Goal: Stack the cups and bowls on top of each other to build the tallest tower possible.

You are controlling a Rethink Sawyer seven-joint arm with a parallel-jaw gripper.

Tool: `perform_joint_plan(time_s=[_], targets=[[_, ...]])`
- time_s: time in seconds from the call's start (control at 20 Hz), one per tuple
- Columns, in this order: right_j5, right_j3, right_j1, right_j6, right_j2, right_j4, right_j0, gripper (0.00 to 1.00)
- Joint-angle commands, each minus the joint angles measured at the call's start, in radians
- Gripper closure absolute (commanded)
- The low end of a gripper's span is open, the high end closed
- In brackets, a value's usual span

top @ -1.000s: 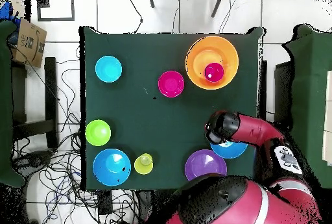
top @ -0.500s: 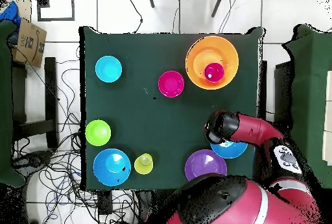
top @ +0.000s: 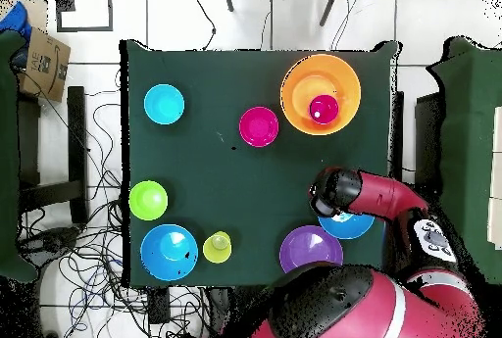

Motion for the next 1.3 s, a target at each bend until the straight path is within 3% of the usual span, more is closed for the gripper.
perform_joint_plan(time_s=[0.05, 0.5, 0.55, 1.3], targets=[[-0.013, -0.044, 0.021, -0.121, 0.102, -0.075, 0.021, 0.00], [-0.009, -0.046, 0.020, -0.126, 0.104, -0.075, 0.021, 0.00], [0.005, -0.051, 0.021, -0.131, 0.102, -0.076, 0.025, 1.00], [0.007, -0.063, 0.012, -0.121, 0.111, -0.085, 0.023, 1.00]])
